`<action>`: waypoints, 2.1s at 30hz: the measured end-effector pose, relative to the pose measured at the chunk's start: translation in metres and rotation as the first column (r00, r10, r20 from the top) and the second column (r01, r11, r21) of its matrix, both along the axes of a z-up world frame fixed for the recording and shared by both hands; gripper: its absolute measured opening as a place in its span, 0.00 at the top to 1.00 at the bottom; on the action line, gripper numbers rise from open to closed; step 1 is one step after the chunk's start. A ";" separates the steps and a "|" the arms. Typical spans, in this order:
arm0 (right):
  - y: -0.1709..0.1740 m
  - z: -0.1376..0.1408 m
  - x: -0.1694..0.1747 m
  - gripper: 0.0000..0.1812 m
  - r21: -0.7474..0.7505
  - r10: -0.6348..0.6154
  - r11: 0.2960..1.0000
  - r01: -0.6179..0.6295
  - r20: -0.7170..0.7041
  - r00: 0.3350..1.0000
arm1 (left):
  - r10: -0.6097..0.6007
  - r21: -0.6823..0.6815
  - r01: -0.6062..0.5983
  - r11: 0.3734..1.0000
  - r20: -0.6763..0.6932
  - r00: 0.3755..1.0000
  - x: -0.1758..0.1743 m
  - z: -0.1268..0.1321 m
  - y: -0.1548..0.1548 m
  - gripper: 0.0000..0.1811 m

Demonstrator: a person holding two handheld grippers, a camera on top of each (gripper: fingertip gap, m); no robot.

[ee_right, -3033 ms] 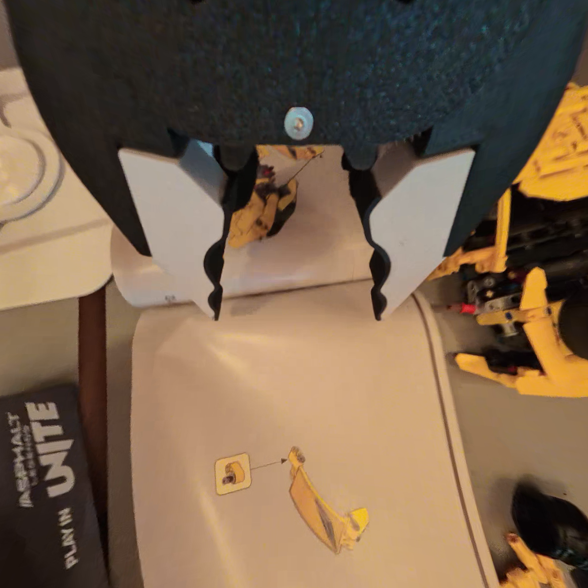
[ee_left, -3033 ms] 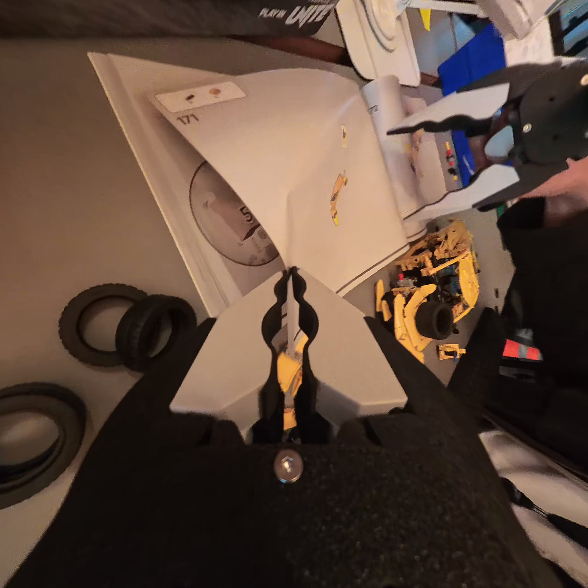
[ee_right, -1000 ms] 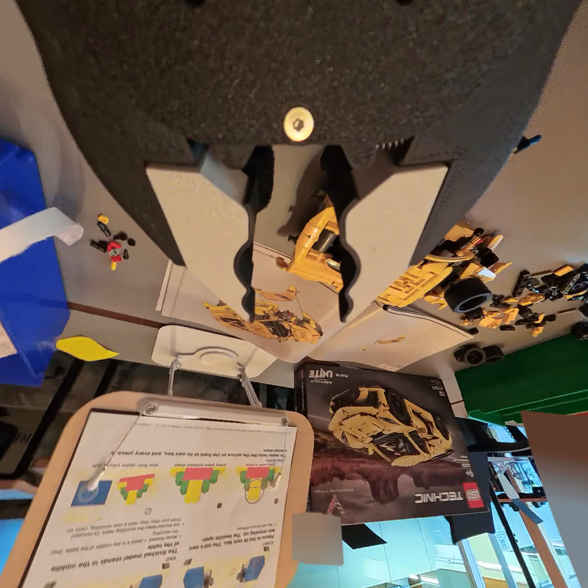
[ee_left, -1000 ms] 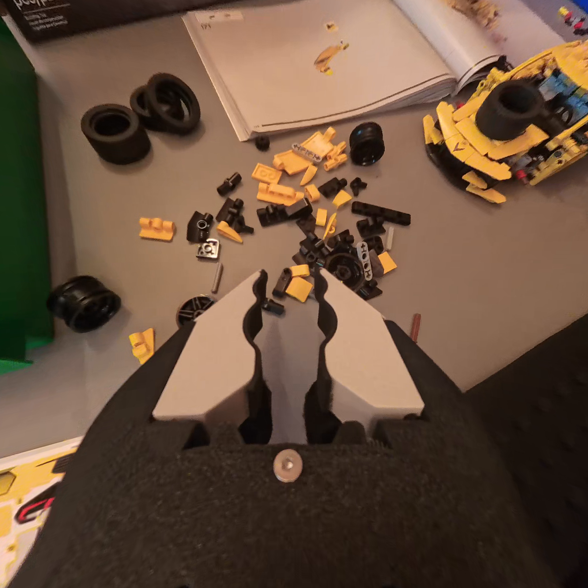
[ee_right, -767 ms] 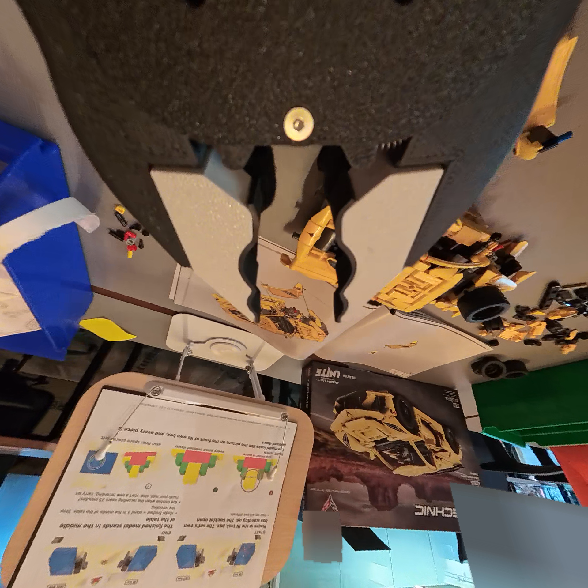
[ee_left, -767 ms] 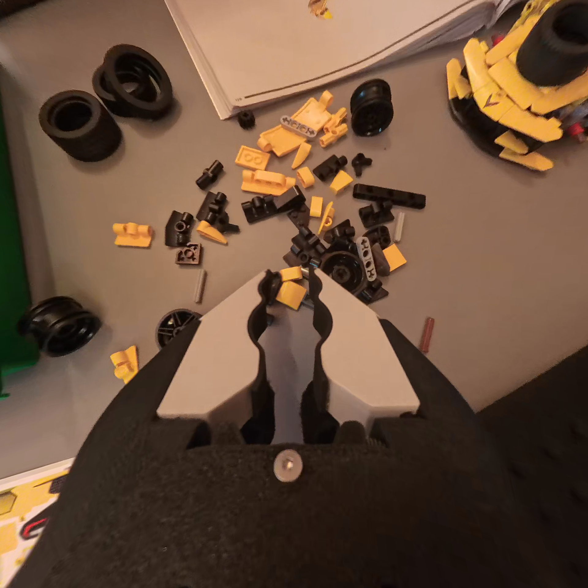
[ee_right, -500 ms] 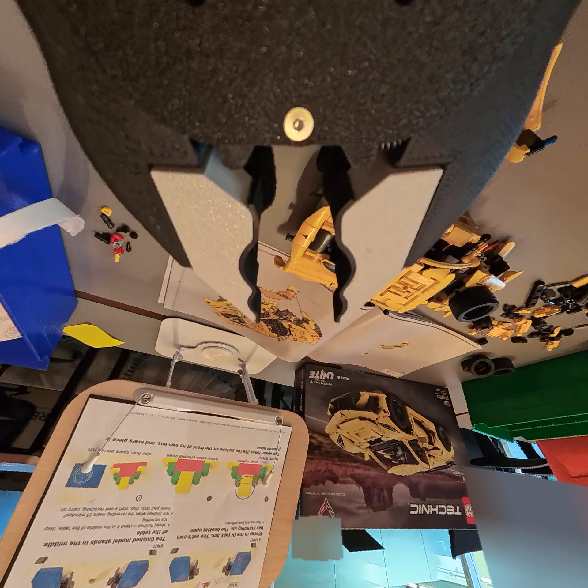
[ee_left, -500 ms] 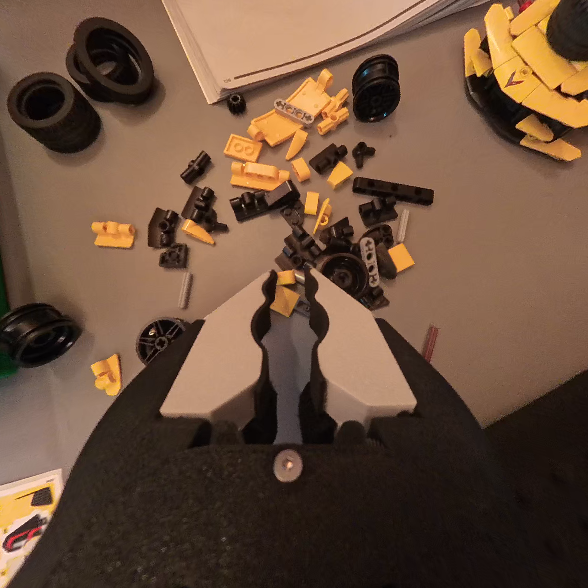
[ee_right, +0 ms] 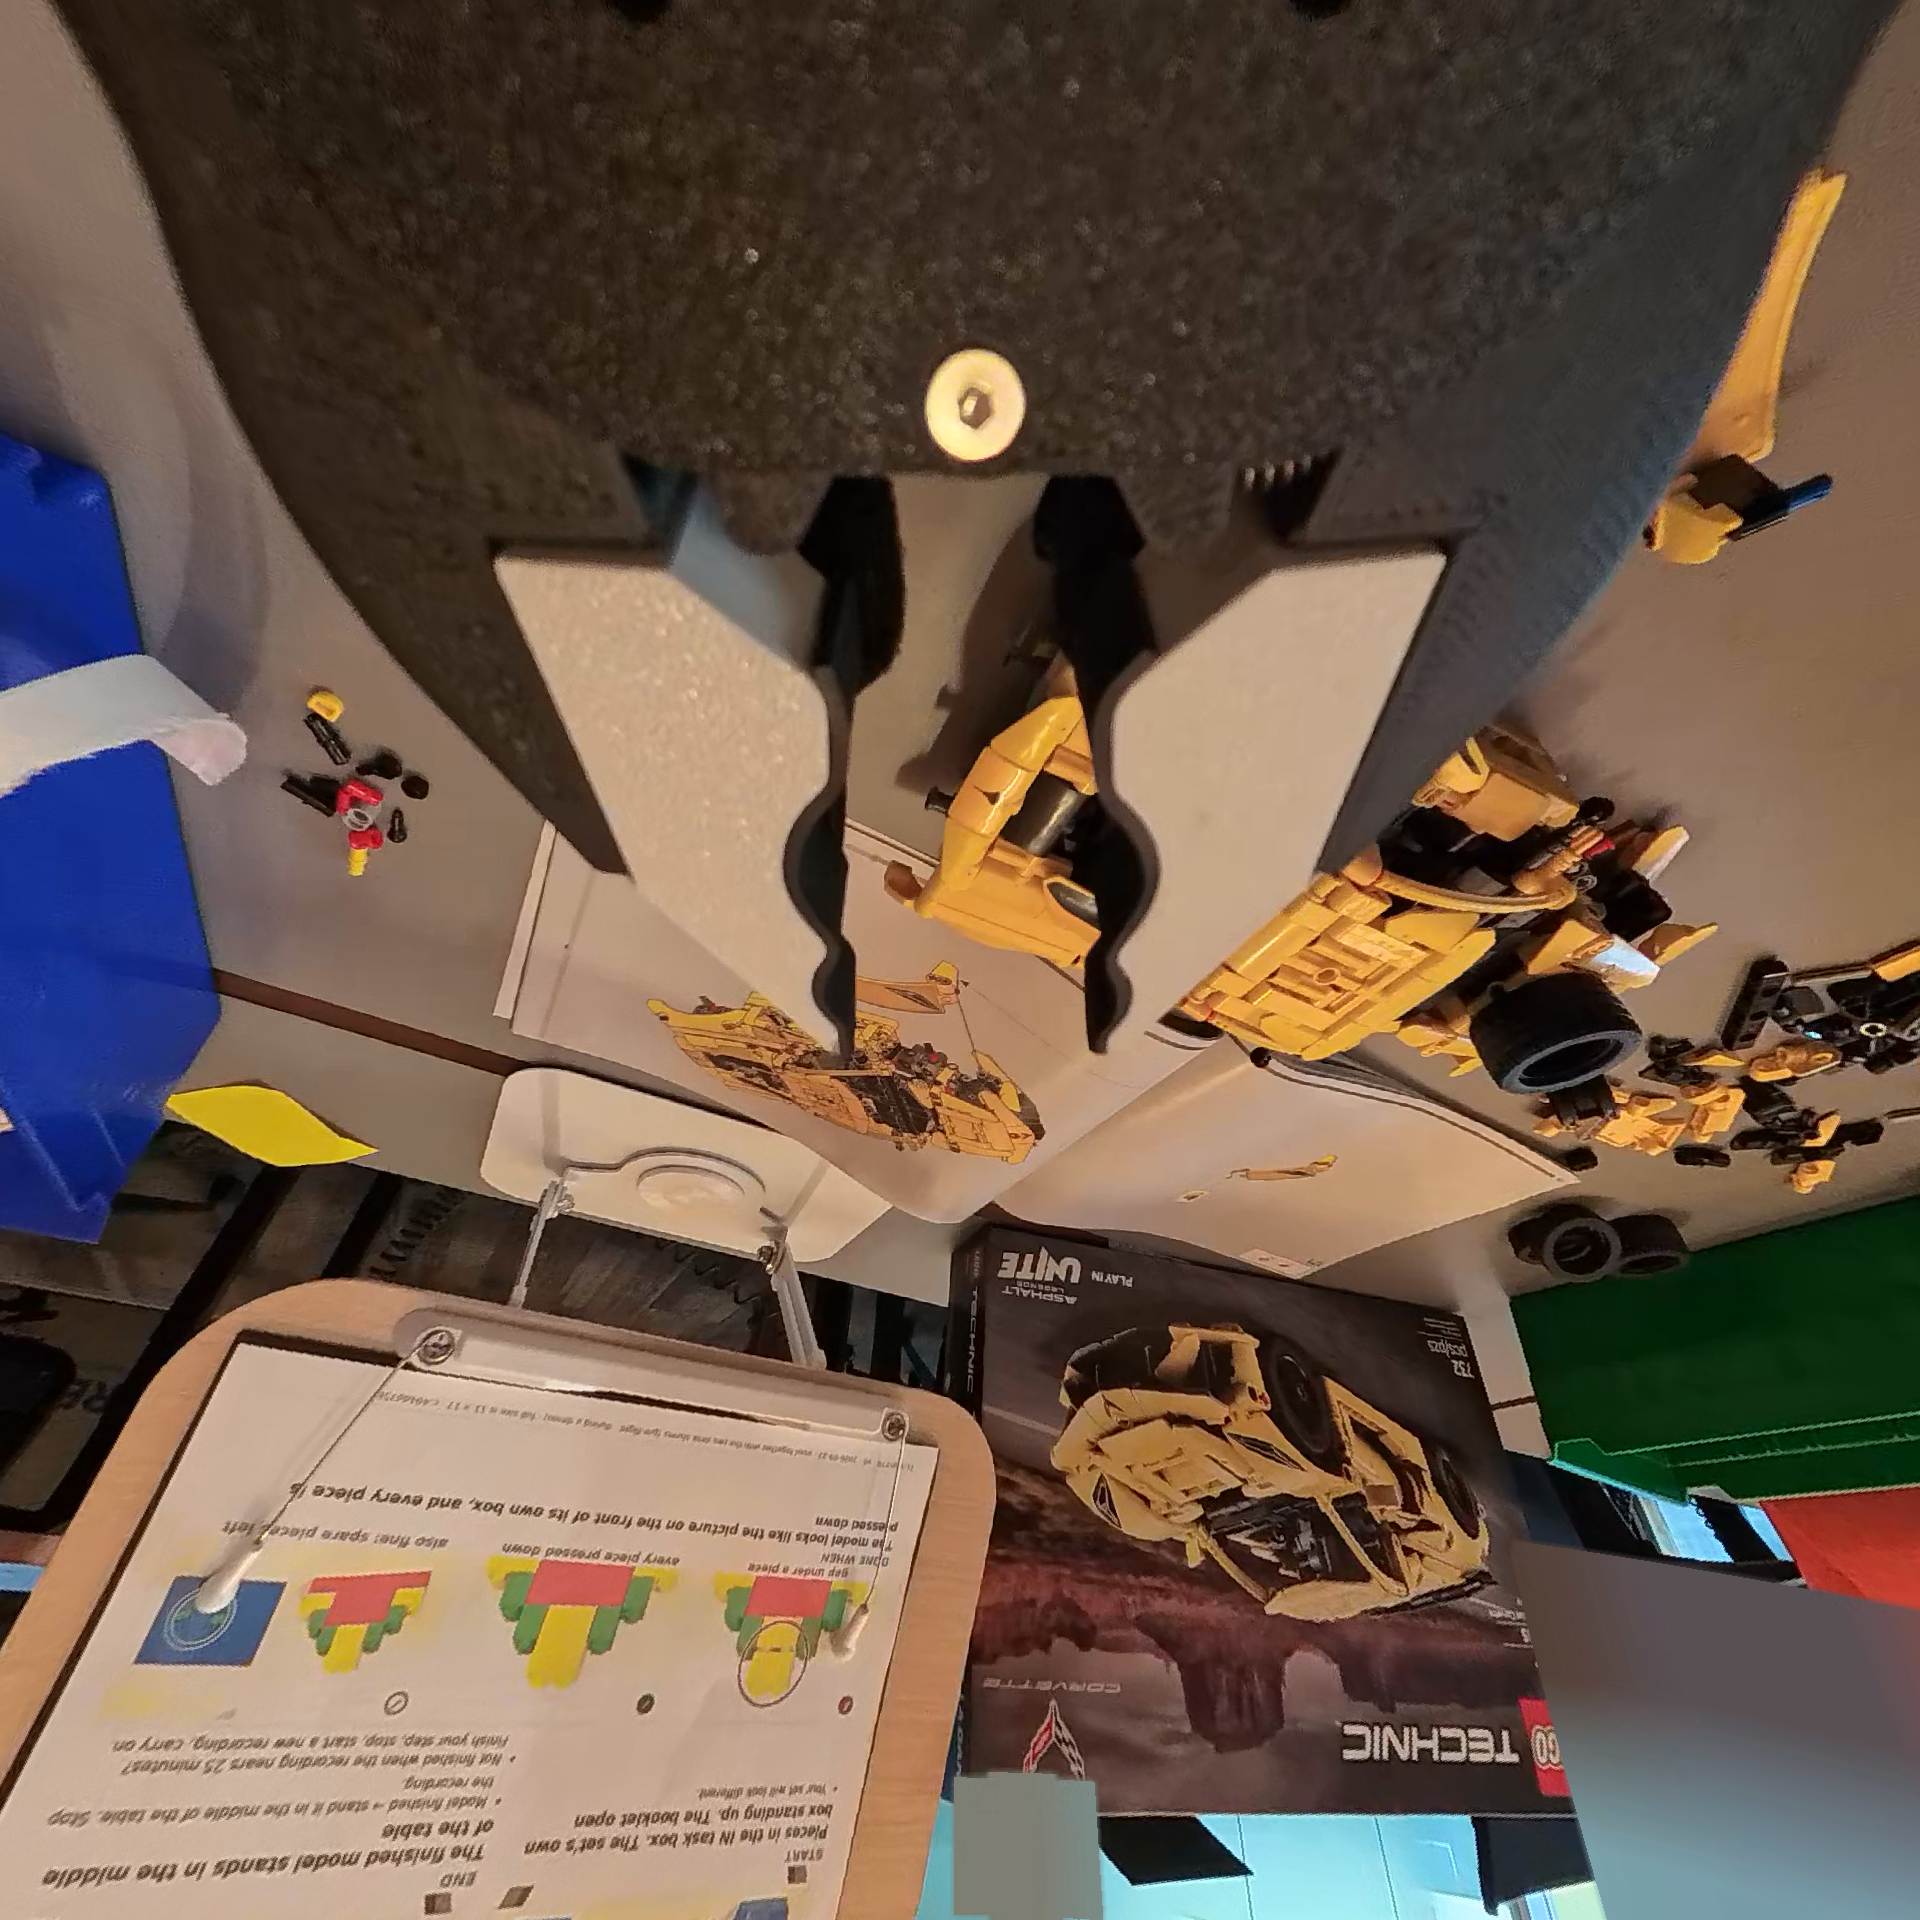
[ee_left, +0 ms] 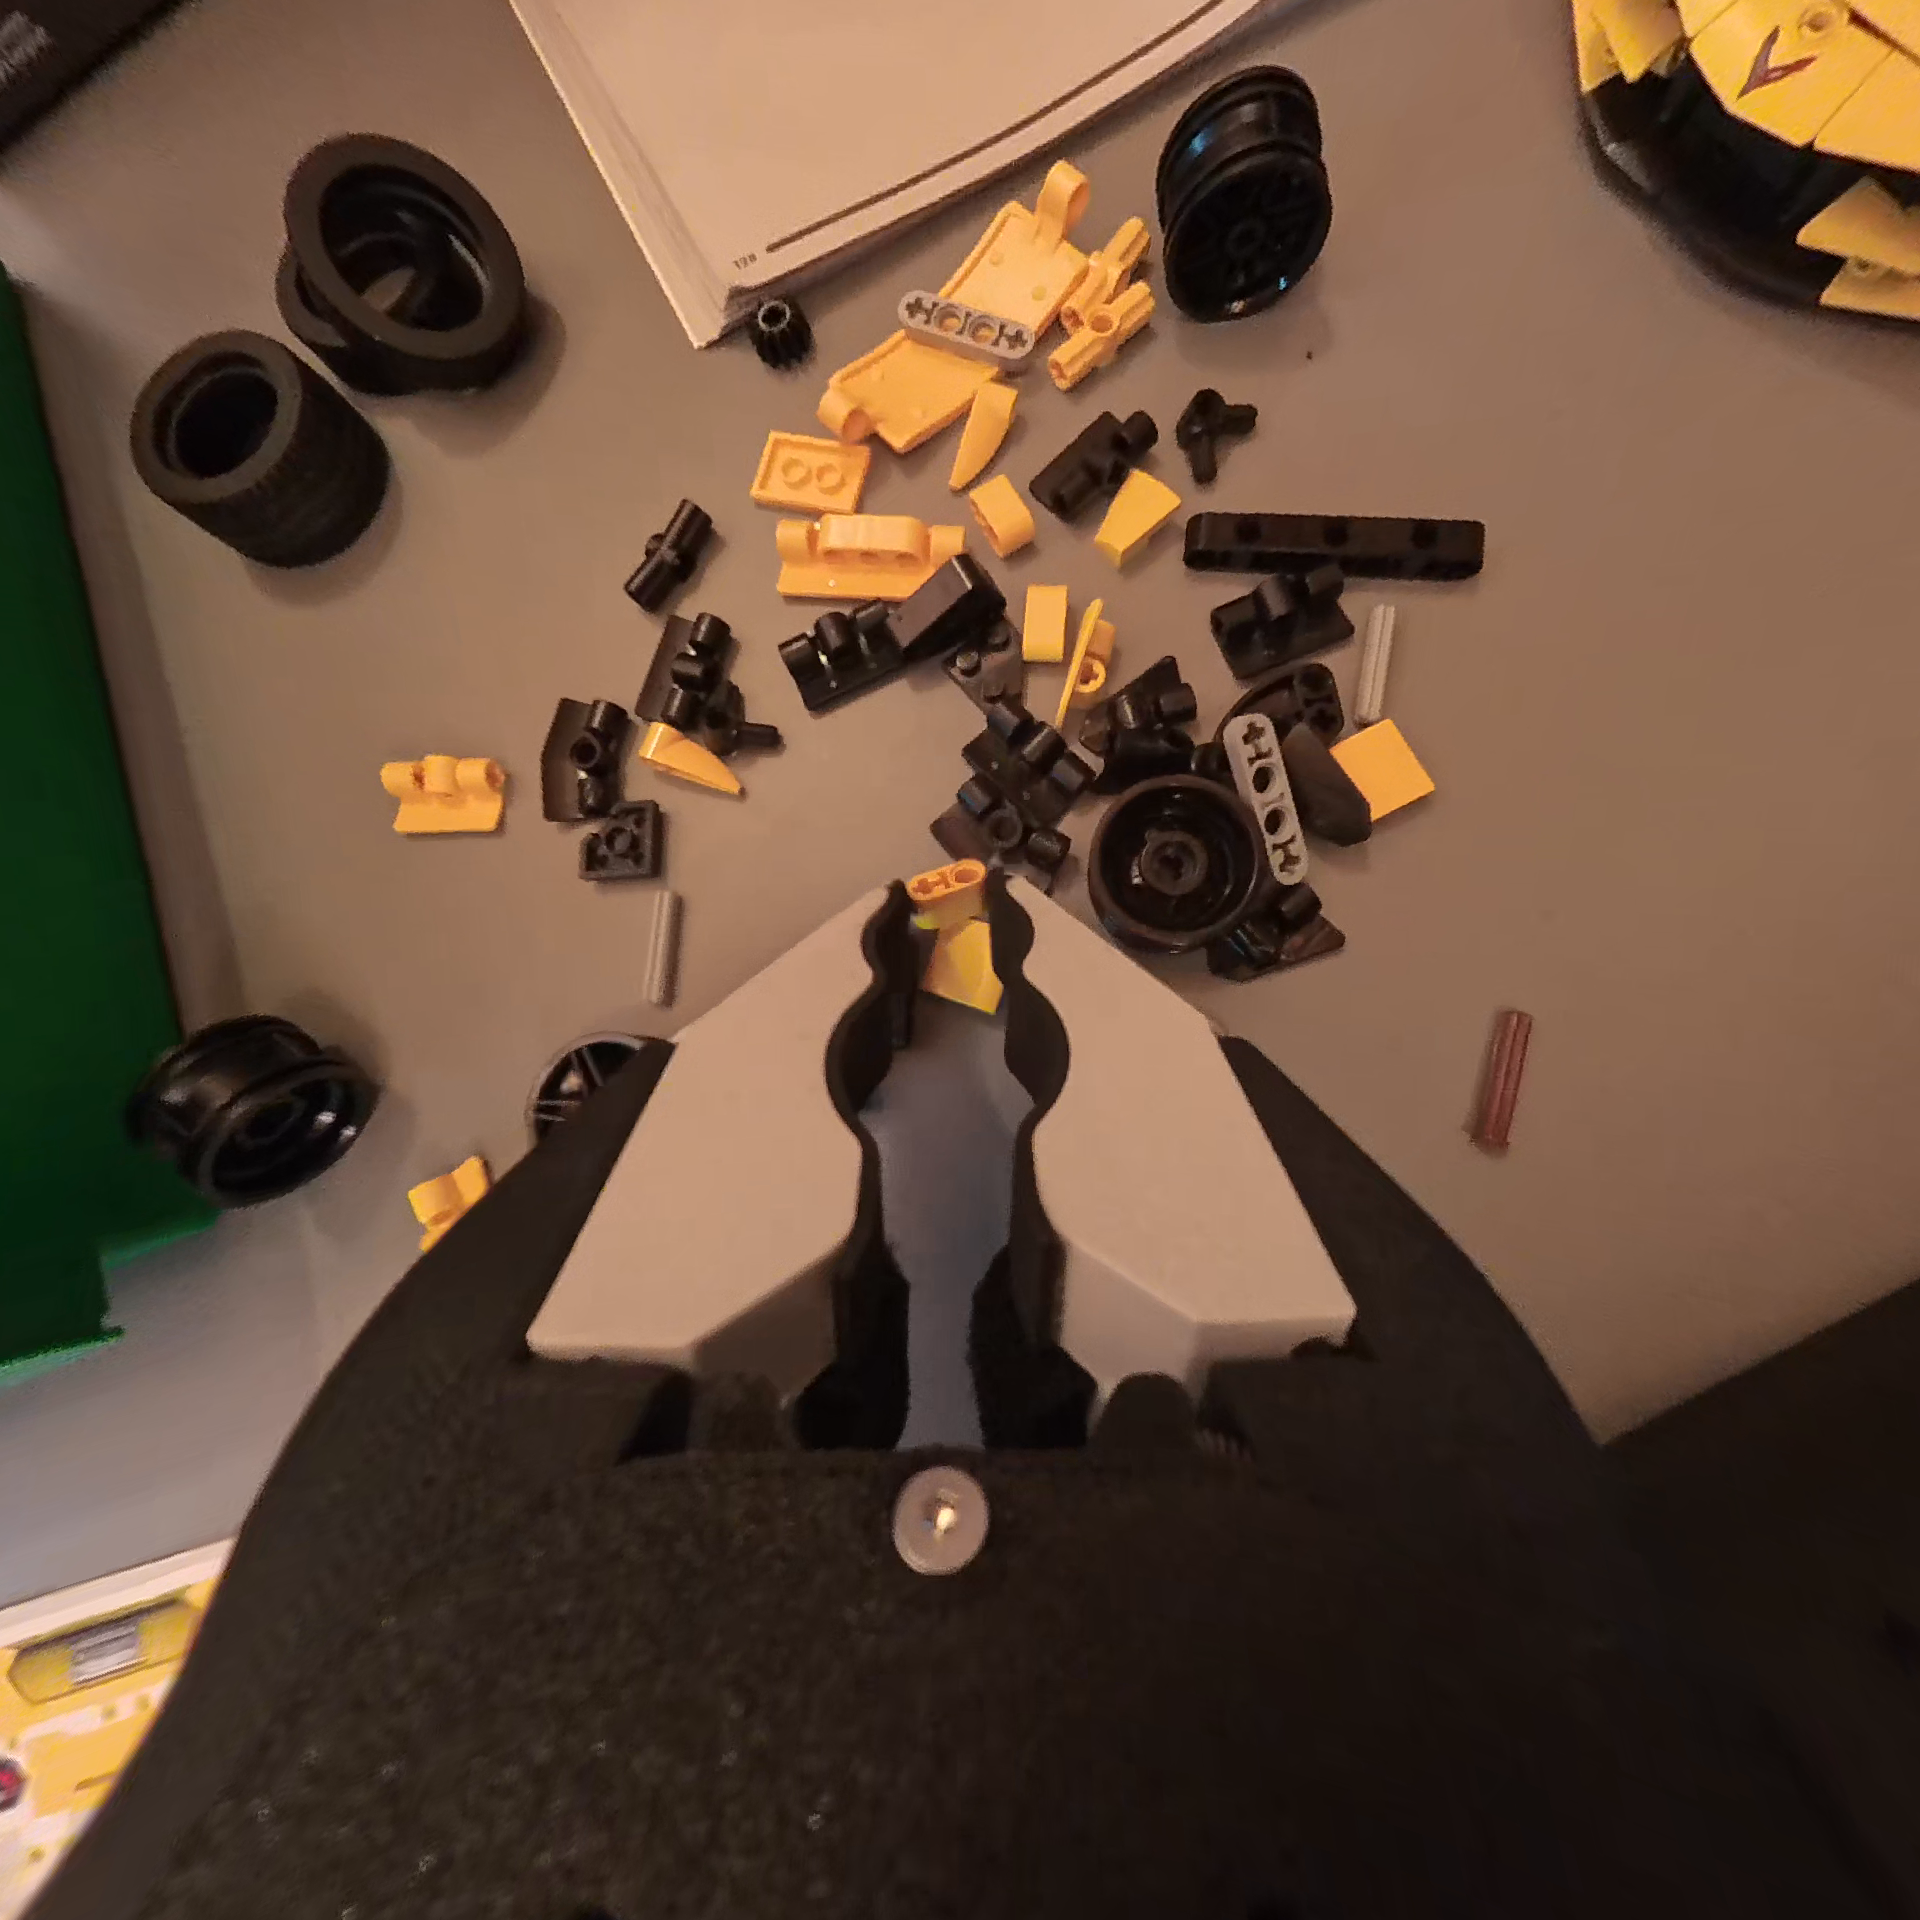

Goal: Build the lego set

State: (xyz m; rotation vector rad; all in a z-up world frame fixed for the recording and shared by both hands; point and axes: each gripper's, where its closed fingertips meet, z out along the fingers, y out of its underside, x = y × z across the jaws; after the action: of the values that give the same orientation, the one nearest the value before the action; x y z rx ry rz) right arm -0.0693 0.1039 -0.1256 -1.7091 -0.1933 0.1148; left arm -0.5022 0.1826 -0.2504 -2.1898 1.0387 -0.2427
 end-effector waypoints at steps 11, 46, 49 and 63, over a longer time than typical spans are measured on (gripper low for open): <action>0.000 0.003 -0.002 0.76 0.015 0.007 1.000 -0.007 -0.002 1.000 | -0.413 -0.012 0.453 0.892 0.390 0.823 0.155 0.068 -0.092 0.92; -0.088 -0.129 0.151 0.89 -0.592 0.008 0.806 0.018 0.042 0.999 | -0.607 -0.075 0.692 0.718 0.418 0.676 0.268 0.019 -0.170 0.87; -0.084 -0.126 0.150 0.92 -0.585 0.000 0.811 0.005 0.008 1.000 | -0.620 -0.025 0.694 0.719 0.426 0.659 0.269 0.025 -0.170 0.87; -0.094 -0.127 0.145 0.90 -0.606 0.056 0.794 -0.040 0.008 0.998 | -0.626 0.000 0.688 0.725 0.416 0.660 0.269 0.027 -0.168 0.87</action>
State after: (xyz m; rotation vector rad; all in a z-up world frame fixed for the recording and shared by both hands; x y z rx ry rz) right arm 0.0758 0.0097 -0.2526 -2.3545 -0.2354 0.2105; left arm -0.2335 0.0147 -0.2235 -1.6772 1.5795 -1.0884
